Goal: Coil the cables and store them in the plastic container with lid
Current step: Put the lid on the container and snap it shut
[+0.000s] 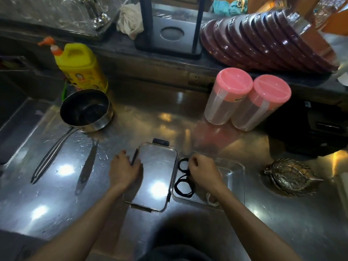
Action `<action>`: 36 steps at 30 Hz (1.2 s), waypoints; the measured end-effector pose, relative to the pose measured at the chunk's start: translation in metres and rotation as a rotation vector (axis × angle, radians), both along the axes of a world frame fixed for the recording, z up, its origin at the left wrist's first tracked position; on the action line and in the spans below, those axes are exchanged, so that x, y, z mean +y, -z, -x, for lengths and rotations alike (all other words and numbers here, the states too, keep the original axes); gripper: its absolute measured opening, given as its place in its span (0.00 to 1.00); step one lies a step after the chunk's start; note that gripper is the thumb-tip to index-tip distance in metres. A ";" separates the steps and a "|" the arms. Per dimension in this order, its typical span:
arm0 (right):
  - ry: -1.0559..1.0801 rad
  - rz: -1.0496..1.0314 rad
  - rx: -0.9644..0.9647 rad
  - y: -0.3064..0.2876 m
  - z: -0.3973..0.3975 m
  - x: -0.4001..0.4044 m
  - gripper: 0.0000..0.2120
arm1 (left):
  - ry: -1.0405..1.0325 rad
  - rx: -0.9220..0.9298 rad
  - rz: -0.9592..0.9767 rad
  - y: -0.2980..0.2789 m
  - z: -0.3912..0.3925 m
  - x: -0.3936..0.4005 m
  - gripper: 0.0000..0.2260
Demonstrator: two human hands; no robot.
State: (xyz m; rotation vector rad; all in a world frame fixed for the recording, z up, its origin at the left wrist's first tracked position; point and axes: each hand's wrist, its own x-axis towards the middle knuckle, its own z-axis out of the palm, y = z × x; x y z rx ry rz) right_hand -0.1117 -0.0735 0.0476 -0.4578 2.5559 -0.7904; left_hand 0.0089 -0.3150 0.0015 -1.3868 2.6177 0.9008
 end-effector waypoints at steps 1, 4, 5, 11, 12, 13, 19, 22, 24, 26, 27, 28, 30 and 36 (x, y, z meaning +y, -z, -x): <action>-0.033 0.047 0.059 -0.004 -0.006 -0.007 0.08 | -0.003 -0.056 -0.011 0.006 -0.008 -0.008 0.30; -0.188 0.124 0.200 -0.006 -0.033 -0.025 0.08 | 0.056 -0.149 -0.071 0.023 -0.027 -0.020 0.27; -0.242 0.122 0.226 -0.005 -0.044 -0.029 0.11 | 0.070 -0.164 -0.087 0.026 -0.032 -0.020 0.24; -0.591 -0.078 0.145 0.021 -0.111 -0.047 0.21 | 0.116 -0.142 -0.081 0.032 -0.045 -0.019 0.10; -0.631 -0.132 0.107 0.028 -0.118 -0.048 0.22 | 0.101 -0.121 -0.109 0.031 -0.047 -0.023 0.10; -0.663 -0.183 0.059 0.034 -0.126 -0.047 0.24 | 0.074 -0.088 -0.164 0.029 -0.050 -0.027 0.09; -0.675 -0.270 -0.005 0.059 -0.159 -0.034 0.44 | -0.074 0.205 -0.536 -0.016 -0.075 -0.033 0.10; -0.476 -0.096 -0.064 0.046 -0.168 -0.037 0.40 | -0.125 0.401 -0.797 -0.050 -0.076 -0.026 0.12; -0.246 0.120 -0.143 0.029 -0.174 -0.038 0.23 | -0.112 0.479 -0.869 -0.073 -0.070 -0.017 0.10; -0.053 0.241 -0.152 0.011 -0.182 -0.039 0.08 | -0.126 0.559 -0.931 -0.095 -0.062 -0.006 0.08; 0.028 0.289 -0.154 0.003 -0.184 -0.038 0.05 | -0.142 0.602 -0.964 -0.105 -0.058 -0.003 0.08; 0.105 0.357 -0.149 -0.005 -0.184 -0.037 0.04 | -0.146 0.634 -0.992 -0.116 -0.055 0.001 0.07; 0.236 0.499 -0.136 -0.017 -0.181 -0.033 0.05 | -0.139 0.684 -1.049 -0.131 -0.048 0.005 0.07; 0.543 0.843 -0.220 -0.057 -0.153 -0.005 0.07 | 0.068 0.720 -0.903 -0.157 -0.031 0.023 0.11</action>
